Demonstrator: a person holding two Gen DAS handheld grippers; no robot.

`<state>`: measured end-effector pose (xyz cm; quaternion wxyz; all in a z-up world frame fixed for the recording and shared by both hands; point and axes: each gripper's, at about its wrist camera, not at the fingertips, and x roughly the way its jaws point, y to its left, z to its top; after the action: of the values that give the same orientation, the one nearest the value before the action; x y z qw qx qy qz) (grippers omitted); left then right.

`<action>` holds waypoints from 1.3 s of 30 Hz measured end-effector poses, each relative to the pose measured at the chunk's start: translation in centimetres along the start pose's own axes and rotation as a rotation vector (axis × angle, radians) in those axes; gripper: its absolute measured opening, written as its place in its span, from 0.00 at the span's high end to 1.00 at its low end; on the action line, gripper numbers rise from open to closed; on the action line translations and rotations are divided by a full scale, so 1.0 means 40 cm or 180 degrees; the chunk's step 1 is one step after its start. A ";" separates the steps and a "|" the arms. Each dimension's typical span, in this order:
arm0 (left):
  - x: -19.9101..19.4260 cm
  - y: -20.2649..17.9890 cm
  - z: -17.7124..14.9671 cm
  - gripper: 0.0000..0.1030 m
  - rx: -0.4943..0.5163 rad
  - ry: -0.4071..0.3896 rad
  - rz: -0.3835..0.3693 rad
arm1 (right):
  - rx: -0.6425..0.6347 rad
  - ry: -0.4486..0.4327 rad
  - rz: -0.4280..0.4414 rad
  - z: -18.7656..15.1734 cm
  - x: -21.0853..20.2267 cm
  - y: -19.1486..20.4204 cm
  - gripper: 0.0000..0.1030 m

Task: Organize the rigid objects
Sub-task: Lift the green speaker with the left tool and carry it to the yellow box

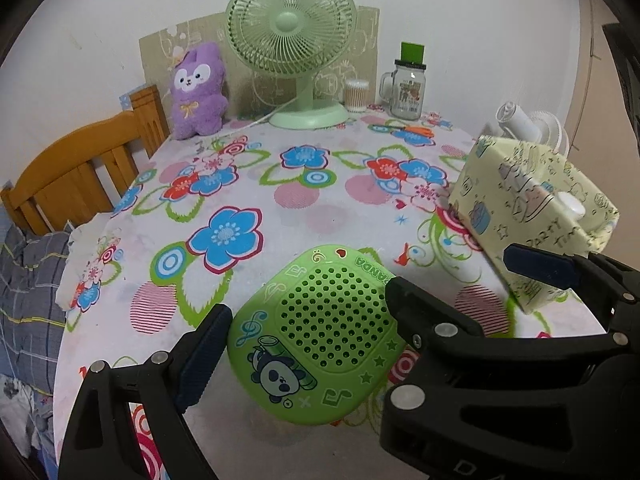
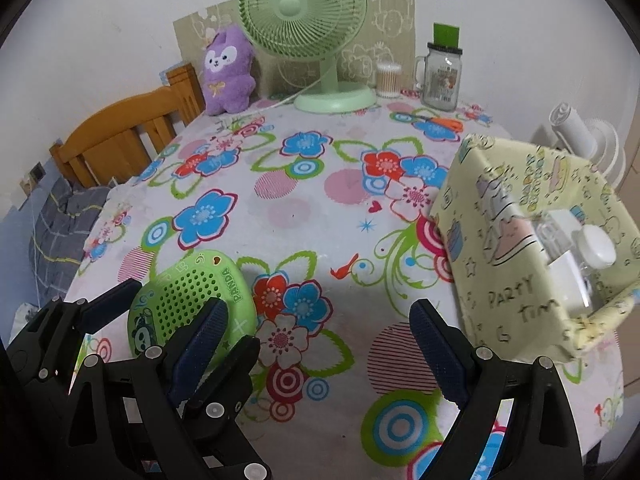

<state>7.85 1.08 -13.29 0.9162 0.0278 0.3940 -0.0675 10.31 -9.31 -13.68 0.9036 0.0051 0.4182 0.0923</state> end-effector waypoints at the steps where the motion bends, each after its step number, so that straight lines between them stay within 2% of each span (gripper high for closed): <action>1: -0.008 -0.003 0.002 0.10 -0.0003 -0.0017 -0.0001 | -0.0013 -0.0026 -0.0010 0.002 -0.011 -0.001 0.09; 11: -0.072 -0.055 0.034 0.10 0.0046 -0.0198 -0.0046 | -0.0004 -0.0197 -0.0089 0.018 -0.094 -0.037 0.09; 21: -0.103 -0.116 0.073 0.09 0.0142 -0.0276 -0.0062 | 0.0054 -0.0335 -0.0123 0.038 -0.149 -0.102 0.09; 39: -0.098 -0.255 0.129 0.09 0.0281 -0.0306 -0.0139 | 0.0196 -0.0454 -0.0283 0.059 -0.196 -0.261 0.09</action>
<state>7.41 -9.15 -6.88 0.9303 0.0562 0.3466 -0.1061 8.81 -20.75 -7.13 0.9337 0.0208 0.3553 0.0386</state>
